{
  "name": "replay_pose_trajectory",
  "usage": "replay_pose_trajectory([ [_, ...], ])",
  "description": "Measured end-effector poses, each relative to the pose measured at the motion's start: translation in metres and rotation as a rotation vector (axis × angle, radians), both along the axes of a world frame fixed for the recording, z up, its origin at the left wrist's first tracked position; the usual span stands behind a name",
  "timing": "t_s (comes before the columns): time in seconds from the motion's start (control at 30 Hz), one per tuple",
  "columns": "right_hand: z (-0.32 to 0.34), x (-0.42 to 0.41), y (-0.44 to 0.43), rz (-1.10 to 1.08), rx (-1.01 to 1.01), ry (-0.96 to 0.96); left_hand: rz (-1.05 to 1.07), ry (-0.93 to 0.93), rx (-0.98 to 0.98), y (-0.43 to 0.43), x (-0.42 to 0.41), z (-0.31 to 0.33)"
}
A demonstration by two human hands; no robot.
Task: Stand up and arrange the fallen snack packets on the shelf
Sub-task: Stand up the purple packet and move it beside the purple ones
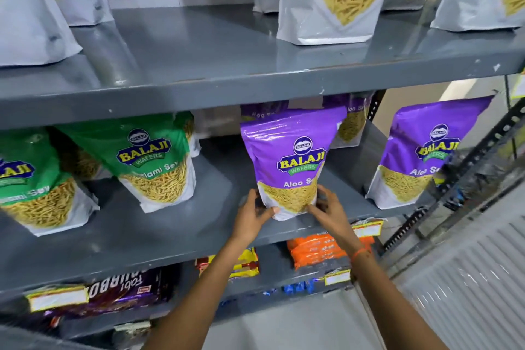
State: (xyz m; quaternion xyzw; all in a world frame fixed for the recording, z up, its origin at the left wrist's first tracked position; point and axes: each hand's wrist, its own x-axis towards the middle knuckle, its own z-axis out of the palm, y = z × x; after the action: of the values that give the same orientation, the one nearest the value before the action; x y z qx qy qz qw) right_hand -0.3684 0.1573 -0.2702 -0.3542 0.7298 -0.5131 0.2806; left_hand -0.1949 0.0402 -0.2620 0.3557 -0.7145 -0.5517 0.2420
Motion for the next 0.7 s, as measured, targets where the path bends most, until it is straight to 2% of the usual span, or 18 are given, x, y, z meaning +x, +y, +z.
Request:
replay_pose_trajectory([
  [0.3,-0.011,0.005,0.026,0.035,-0.008,0.03,-0.025,0.018,0.019,0.032,0.008,0.007],
  [0.5,-0.003,0.017,0.03,-0.056,-0.016,0.008,-0.102,-0.005,0.098,0.034,0.008,0.02],
  [0.6,0.012,0.041,0.029,-0.242,-0.071,0.083,-0.126,-0.02,0.089,0.039,0.012,0.02],
  [0.7,0.043,0.086,0.029,-0.486,-0.287,0.322,-0.013,-0.031,-0.104,0.049,0.021,0.03],
])
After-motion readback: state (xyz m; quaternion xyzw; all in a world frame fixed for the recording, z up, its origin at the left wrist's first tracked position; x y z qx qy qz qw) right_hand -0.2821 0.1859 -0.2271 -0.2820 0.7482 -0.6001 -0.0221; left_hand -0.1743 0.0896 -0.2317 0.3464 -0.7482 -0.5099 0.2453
